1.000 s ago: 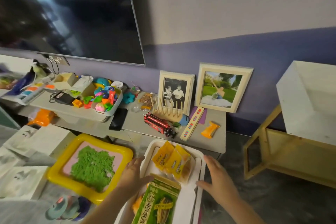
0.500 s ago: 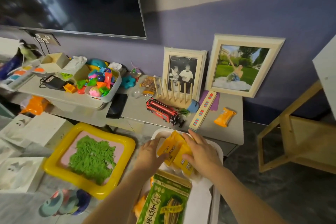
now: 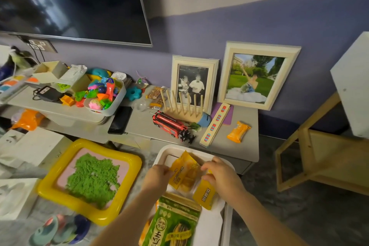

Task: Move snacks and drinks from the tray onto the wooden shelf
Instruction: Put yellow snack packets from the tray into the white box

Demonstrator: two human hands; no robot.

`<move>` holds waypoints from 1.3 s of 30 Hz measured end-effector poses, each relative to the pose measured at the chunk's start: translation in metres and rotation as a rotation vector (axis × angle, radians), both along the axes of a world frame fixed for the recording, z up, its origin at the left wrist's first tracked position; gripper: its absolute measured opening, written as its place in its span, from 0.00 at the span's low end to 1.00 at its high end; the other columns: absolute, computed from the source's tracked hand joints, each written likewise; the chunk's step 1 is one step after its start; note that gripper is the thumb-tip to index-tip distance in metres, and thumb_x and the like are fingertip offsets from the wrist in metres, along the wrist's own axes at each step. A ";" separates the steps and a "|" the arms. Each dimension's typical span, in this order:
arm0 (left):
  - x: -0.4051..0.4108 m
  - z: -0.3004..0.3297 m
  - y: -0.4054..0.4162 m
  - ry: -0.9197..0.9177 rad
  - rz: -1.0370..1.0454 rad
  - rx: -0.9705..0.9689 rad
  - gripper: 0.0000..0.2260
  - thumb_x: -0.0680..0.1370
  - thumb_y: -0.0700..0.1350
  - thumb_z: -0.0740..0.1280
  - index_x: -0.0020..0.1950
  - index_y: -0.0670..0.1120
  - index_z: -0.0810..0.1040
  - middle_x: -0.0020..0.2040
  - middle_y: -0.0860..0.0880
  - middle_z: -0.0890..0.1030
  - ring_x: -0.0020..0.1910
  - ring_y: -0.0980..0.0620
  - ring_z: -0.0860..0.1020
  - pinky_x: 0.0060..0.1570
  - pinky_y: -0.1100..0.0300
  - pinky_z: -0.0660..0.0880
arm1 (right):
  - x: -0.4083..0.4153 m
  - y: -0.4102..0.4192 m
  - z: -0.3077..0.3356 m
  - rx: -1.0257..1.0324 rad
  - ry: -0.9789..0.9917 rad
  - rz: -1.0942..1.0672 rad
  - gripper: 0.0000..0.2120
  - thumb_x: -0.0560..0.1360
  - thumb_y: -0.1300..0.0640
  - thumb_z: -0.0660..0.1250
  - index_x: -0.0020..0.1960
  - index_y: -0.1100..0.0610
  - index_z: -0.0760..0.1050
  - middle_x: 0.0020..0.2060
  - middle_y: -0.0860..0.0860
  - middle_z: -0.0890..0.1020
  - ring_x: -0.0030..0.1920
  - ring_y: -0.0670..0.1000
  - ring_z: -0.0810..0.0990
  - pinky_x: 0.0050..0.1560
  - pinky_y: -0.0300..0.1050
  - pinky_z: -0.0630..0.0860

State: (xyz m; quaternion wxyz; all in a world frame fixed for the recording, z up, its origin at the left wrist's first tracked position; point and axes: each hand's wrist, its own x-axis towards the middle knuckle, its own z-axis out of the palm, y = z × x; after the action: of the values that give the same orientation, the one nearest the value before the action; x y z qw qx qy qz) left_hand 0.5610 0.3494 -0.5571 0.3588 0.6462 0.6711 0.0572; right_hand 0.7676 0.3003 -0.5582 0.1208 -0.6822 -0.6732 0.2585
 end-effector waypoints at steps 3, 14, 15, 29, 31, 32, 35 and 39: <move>-0.003 0.008 -0.009 -0.093 0.006 -0.018 0.12 0.77 0.43 0.65 0.33 0.44 0.77 0.24 0.52 0.68 0.26 0.56 0.65 0.29 0.60 0.60 | 0.008 -0.011 0.016 -0.046 0.129 -0.022 0.00 0.75 0.52 0.68 0.45 0.47 0.77 0.46 0.45 0.76 0.48 0.47 0.77 0.50 0.41 0.75; -0.011 0.179 -0.044 -0.529 -0.239 -0.051 0.06 0.77 0.38 0.67 0.43 0.42 0.83 0.39 0.47 0.82 0.40 0.56 0.79 0.43 0.65 0.74 | 0.075 -0.116 0.144 0.205 0.432 -0.318 0.11 0.71 0.62 0.73 0.37 0.47 0.78 0.38 0.42 0.80 0.42 0.45 0.79 0.40 0.33 0.74; -0.005 0.200 -0.049 -0.536 -0.282 -0.064 0.06 0.77 0.38 0.66 0.44 0.42 0.82 0.39 0.47 0.82 0.41 0.56 0.79 0.44 0.65 0.74 | 0.086 -0.129 0.161 0.233 0.419 -0.325 0.12 0.70 0.63 0.74 0.36 0.47 0.78 0.38 0.42 0.80 0.41 0.45 0.79 0.39 0.32 0.73; 0.179 0.345 -0.110 -0.440 -0.714 0.095 0.02 0.70 0.49 0.75 0.40 0.55 0.84 0.39 0.52 0.84 0.36 0.62 0.78 0.40 0.68 0.74 | 0.272 -0.315 0.343 0.420 0.297 -0.751 0.05 0.70 0.55 0.72 0.37 0.49 0.77 0.35 0.44 0.81 0.38 0.42 0.78 0.39 0.33 0.71; 0.218 0.350 -0.115 -0.428 -0.762 0.122 0.12 0.73 0.39 0.71 0.37 0.57 0.83 0.36 0.57 0.83 0.36 0.66 0.78 0.40 0.73 0.72 | 0.304 -0.330 0.353 0.400 0.261 -0.806 0.05 0.71 0.56 0.72 0.38 0.50 0.78 0.36 0.44 0.81 0.41 0.43 0.78 0.40 0.34 0.72; 0.240 0.355 -0.118 -0.431 -0.784 0.112 0.10 0.74 0.41 0.69 0.39 0.55 0.82 0.37 0.56 0.82 0.36 0.65 0.77 0.41 0.71 0.71 | 0.320 -0.336 0.358 0.392 0.235 -0.828 0.06 0.72 0.57 0.72 0.39 0.48 0.78 0.37 0.44 0.81 0.42 0.42 0.78 0.42 0.35 0.72; 0.307 0.369 -0.124 -0.457 -0.923 0.111 0.04 0.77 0.49 0.66 0.44 0.54 0.79 0.39 0.55 0.81 0.38 0.62 0.77 0.42 0.65 0.72 | 0.368 -0.348 0.367 0.389 0.189 -0.915 0.06 0.72 0.57 0.72 0.39 0.48 0.78 0.37 0.43 0.81 0.42 0.42 0.79 0.44 0.39 0.75; 0.396 0.377 -0.126 -0.515 -1.005 0.061 0.08 0.78 0.41 0.65 0.41 0.49 0.80 0.38 0.55 0.82 0.39 0.59 0.79 0.42 0.65 0.74 | 0.426 -0.353 0.372 0.365 0.206 -1.030 0.03 0.72 0.58 0.71 0.40 0.52 0.80 0.38 0.47 0.82 0.42 0.45 0.80 0.42 0.40 0.77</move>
State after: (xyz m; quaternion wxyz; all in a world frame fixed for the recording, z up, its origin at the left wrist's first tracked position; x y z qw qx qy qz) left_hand 0.9566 0.2230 -0.1802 0.4753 0.8616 0.1697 0.0542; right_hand 1.1940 -0.0525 -0.1865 0.4131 -0.8624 -0.2712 0.1102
